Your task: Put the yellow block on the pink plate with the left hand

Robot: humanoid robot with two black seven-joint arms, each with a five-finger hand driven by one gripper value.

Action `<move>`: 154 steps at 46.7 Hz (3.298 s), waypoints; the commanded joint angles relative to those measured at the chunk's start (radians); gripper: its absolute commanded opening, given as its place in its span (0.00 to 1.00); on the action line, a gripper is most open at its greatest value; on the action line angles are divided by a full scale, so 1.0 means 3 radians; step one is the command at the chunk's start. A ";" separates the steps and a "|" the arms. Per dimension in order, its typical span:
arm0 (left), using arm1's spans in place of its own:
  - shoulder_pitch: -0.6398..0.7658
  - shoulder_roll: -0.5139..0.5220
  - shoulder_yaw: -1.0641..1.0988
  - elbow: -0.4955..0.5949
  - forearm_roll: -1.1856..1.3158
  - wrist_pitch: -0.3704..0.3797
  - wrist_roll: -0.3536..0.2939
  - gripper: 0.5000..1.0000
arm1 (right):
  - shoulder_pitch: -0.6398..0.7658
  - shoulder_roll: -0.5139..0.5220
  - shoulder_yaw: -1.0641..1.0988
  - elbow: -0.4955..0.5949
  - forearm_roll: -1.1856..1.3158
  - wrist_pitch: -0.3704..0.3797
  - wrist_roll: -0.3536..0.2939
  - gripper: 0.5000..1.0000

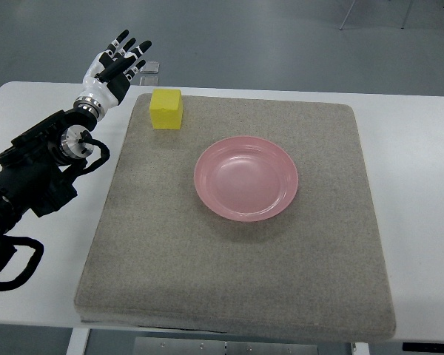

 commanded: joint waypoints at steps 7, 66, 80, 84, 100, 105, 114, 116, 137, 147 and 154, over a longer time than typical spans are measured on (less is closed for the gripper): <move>0.0002 0.0000 0.0010 0.0000 0.0040 0.0004 -0.0099 0.98 | 0.0005 0.0000 0.0002 0.0000 0.0000 0.0000 0.0000 0.85; -0.0402 0.0189 0.0771 -0.0005 0.0060 0.0168 -0.0053 0.96 | 0.0000 0.0000 0.0002 0.0000 0.0000 0.0000 0.0000 0.85; -0.0642 0.0353 0.1360 -0.0250 0.0122 0.0392 -0.0033 0.95 | 0.0000 0.0000 0.0002 0.0000 0.0000 0.0000 0.0000 0.85; -0.0663 0.0363 0.1528 -0.0332 0.0152 0.0566 -0.0033 0.95 | -0.0001 0.0000 0.0002 0.0000 0.0000 0.0000 0.0000 0.85; -0.0893 0.0588 0.2101 -0.0854 0.1338 0.0577 -0.0033 0.93 | -0.0001 0.0000 0.0002 0.0000 0.0000 0.0000 0.0000 0.85; -0.0893 0.0588 0.2117 -0.0839 0.1721 0.0577 -0.0033 0.92 | -0.0001 0.0000 0.0002 0.0000 0.0000 0.0000 0.0000 0.85; -0.0944 0.0705 0.2132 -0.0869 0.2463 0.0551 -0.0043 0.92 | -0.0001 0.0000 0.0002 0.0000 0.0000 0.0000 0.0000 0.85; -0.0949 0.0726 0.2132 -0.0869 0.2606 0.0536 -0.0043 0.92 | -0.0001 0.0000 0.0002 0.0000 0.0000 0.0000 0.0000 0.85; -0.0960 0.0818 0.2316 -0.0844 0.3741 0.0490 -0.0176 0.88 | 0.0000 0.0000 0.0002 0.0000 0.0000 0.0000 0.0000 0.85; -0.0924 0.0782 0.2321 -0.0721 0.3957 0.0495 -0.0197 0.85 | 0.0005 0.0000 0.0002 0.0000 0.0000 0.0000 0.0000 0.85; -0.0868 0.0757 0.2372 -0.0675 0.3952 0.0521 -0.0197 0.80 | 0.0000 0.0000 -0.0003 0.0000 0.0000 0.0000 0.0000 0.85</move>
